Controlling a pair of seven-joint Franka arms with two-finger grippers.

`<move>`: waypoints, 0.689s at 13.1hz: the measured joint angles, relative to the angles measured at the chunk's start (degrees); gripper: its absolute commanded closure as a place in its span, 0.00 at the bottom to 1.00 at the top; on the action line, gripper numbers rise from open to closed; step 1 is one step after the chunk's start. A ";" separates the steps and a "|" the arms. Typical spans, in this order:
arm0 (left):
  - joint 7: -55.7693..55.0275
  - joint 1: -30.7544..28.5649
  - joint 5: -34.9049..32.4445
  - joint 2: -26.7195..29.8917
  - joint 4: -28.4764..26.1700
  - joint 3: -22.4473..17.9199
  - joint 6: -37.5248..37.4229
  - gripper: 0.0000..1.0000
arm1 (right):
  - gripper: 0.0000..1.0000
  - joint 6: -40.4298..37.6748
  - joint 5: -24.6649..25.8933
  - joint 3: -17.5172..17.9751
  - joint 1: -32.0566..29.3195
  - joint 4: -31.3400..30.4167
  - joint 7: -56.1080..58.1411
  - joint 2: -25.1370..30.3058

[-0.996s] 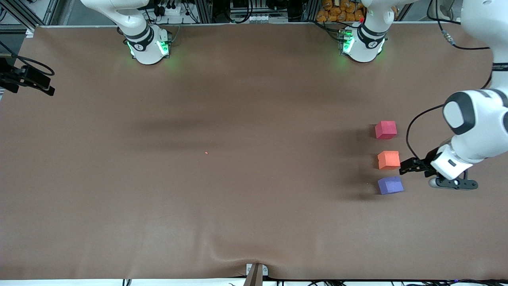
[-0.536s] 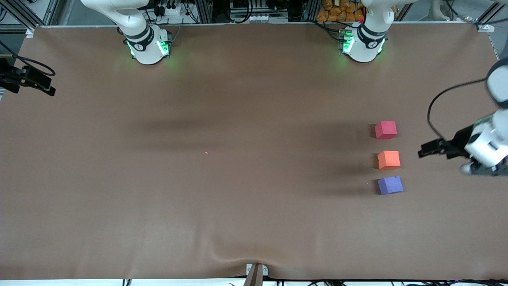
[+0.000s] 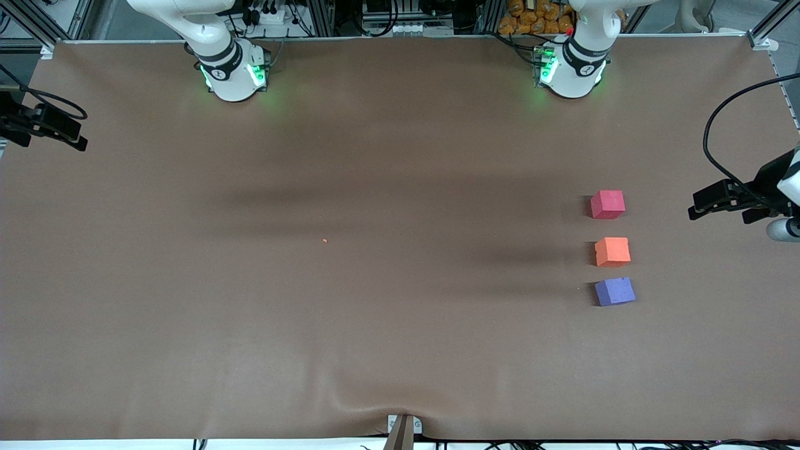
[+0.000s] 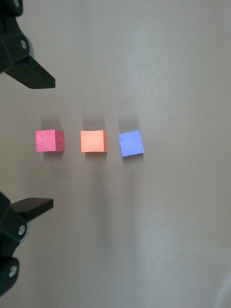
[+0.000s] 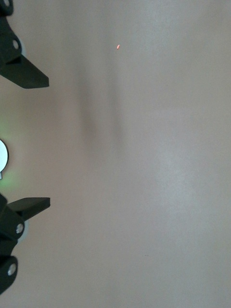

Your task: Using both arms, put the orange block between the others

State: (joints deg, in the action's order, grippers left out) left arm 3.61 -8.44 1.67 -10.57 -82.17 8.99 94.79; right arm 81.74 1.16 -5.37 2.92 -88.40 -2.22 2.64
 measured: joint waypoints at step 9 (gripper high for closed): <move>-1.87 10.61 -0.21 7.70 -2.20 -9.47 -10.18 0.00 | 0.00 0.00 0.00 0.03 0.01 0.00 0.00 0.00</move>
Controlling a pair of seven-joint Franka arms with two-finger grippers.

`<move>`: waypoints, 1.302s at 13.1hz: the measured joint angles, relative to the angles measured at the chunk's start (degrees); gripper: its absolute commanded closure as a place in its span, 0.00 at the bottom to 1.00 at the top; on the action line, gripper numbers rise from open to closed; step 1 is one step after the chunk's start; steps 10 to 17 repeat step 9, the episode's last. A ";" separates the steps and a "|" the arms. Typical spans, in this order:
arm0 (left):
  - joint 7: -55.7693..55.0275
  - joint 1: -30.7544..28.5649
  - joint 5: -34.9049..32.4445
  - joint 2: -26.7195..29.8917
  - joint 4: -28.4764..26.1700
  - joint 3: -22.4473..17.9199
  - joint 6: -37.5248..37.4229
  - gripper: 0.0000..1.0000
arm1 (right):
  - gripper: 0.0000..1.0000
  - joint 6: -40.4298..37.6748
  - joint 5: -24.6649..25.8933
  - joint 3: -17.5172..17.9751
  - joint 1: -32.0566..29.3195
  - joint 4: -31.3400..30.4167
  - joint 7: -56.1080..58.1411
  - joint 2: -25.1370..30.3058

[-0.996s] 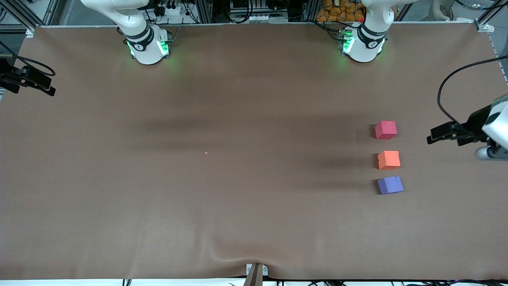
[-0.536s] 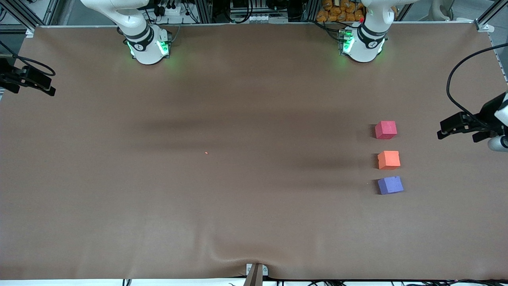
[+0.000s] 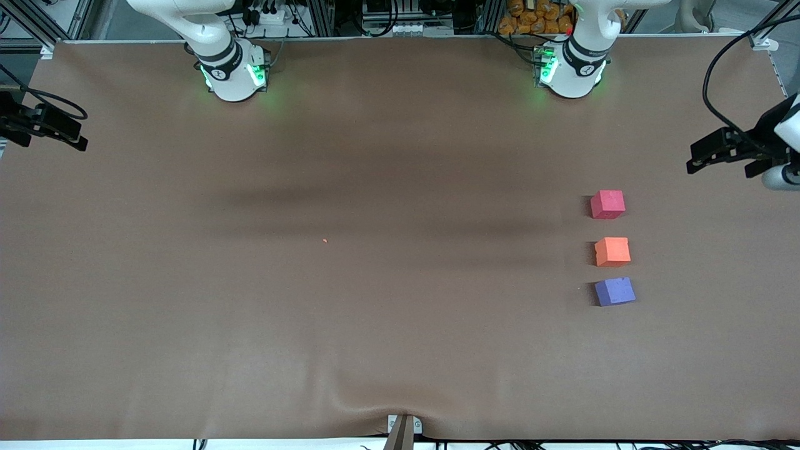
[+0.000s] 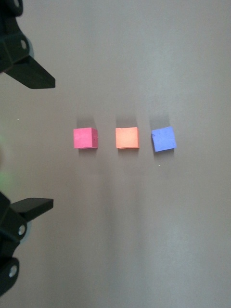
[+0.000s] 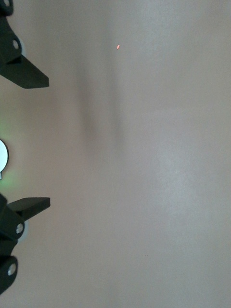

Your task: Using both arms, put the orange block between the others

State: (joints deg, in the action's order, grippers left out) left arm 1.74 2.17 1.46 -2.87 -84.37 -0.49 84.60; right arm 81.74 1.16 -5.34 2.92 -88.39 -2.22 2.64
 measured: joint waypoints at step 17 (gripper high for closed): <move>-7.52 2.79 -1.45 10.42 -11.29 -0.06 1.61 0.00 | 0.00 0.01 0.00 0.01 0.00 0.00 0.00 0.00</move>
